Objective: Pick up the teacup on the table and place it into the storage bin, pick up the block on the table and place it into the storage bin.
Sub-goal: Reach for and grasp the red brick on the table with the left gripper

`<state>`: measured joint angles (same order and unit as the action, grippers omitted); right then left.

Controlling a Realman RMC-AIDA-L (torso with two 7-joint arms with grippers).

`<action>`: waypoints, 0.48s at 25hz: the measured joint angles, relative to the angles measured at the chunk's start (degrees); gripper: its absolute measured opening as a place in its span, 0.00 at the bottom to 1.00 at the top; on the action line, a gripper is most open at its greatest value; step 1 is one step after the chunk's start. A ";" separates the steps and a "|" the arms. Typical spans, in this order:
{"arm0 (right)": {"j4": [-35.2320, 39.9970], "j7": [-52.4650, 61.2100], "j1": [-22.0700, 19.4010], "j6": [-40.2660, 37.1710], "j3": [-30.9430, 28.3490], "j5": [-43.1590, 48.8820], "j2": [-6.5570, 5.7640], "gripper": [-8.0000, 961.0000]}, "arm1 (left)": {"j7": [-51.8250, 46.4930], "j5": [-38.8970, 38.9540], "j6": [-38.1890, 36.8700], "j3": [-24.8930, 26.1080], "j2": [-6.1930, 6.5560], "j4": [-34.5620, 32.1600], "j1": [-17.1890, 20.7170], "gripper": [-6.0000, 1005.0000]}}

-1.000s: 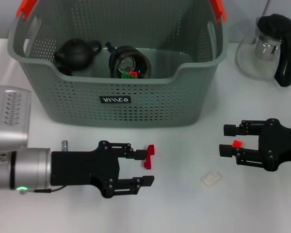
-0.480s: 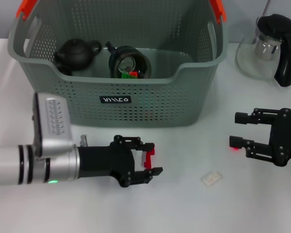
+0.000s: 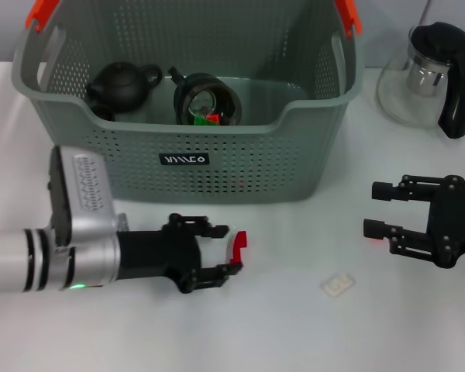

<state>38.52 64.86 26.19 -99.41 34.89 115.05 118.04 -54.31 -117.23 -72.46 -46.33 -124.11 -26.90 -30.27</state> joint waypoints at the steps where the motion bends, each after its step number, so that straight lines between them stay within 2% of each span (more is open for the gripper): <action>1: -0.01 0.00 0.00 0.00 0.00 0.01 0.00 0.62 | 0.35 -0.01 0.26 0.06 -0.03 -0.35 0.42 0.61; 4: -0.02 0.00 0.01 0.00 0.00 0.03 0.00 0.62 | 1.66 0.22 1.59 0.38 -0.23 -1.11 1.68 0.61; 12: -0.10 0.00 0.07 0.01 0.09 0.09 0.00 0.62 | 1.83 0.61 5.05 0.45 -0.40 -0.08 1.25 0.62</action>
<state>38.42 64.86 26.27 -99.40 34.98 115.14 118.04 -52.48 -116.61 -67.41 -45.89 -124.51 -26.98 -29.02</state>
